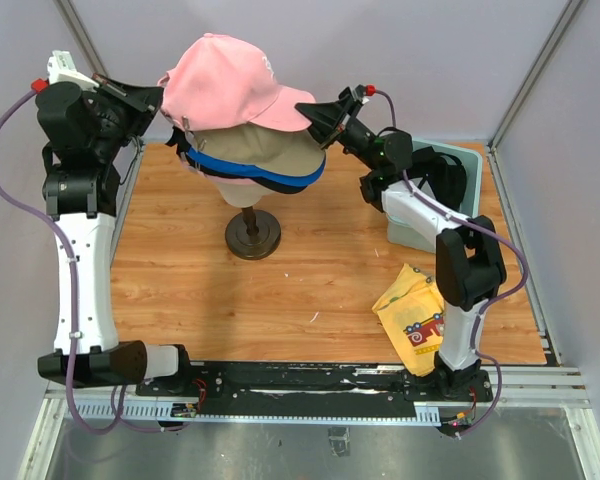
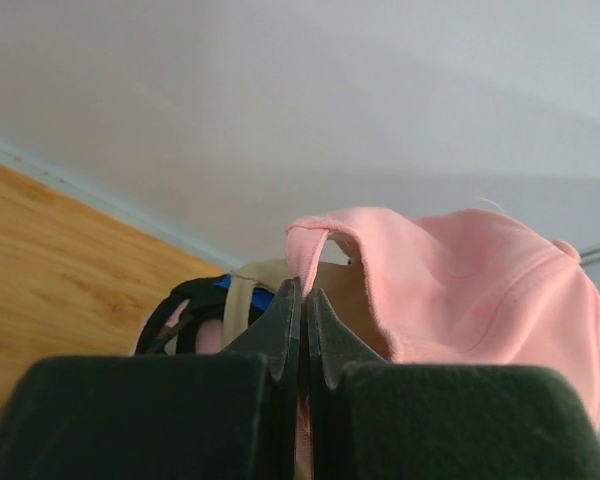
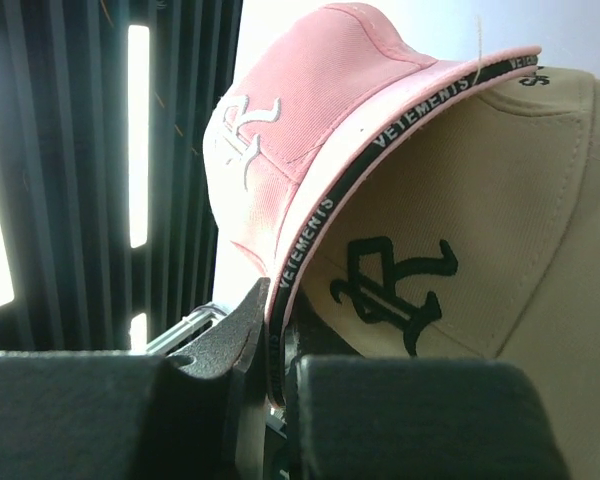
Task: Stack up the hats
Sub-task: Stack the hat on the hat.
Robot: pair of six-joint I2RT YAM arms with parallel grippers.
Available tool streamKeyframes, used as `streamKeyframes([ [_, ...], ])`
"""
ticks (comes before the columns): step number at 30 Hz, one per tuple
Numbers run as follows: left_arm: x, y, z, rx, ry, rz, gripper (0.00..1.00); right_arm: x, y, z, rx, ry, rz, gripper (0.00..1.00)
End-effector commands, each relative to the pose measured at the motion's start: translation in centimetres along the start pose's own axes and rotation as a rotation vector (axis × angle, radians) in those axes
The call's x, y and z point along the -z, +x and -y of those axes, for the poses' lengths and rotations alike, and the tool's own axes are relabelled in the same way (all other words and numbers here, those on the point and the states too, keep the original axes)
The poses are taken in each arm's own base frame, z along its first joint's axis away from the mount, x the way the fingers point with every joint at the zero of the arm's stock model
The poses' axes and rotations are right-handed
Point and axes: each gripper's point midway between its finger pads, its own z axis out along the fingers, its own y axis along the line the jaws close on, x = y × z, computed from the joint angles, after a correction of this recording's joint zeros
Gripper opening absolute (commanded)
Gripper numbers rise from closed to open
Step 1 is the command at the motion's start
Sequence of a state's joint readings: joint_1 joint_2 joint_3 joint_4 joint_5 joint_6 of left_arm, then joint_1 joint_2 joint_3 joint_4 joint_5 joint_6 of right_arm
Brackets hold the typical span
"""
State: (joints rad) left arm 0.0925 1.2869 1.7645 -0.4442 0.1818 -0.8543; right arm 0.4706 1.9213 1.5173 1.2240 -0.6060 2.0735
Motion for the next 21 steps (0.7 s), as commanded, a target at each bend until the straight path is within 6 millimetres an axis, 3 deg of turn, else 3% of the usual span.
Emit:
streamKeyframes([
  [1,-1.2,0.8,-0.9,-0.037,-0.020,-0.060,0.00,1.5,0.1,-2.1,0.071,-0.013,-0.015,0.01],
  [12,-2.0,2.3,-2.1,-0.065,-0.045,-0.149,0.01,2.7,0.3,-0.9,0.047,0.045,-0.020,0.01],
  [18,-0.9,1.3,-0.1,-0.079,-0.013,-0.144,0.00,3.0,0.9,-0.7,0.043,0.053,-0.044,0.01],
  [21,-0.3,1.6,-0.2,-0.090,-0.021,-0.162,0.00,3.3,1.0,-0.4,0.039,0.060,-0.049,0.01],
])
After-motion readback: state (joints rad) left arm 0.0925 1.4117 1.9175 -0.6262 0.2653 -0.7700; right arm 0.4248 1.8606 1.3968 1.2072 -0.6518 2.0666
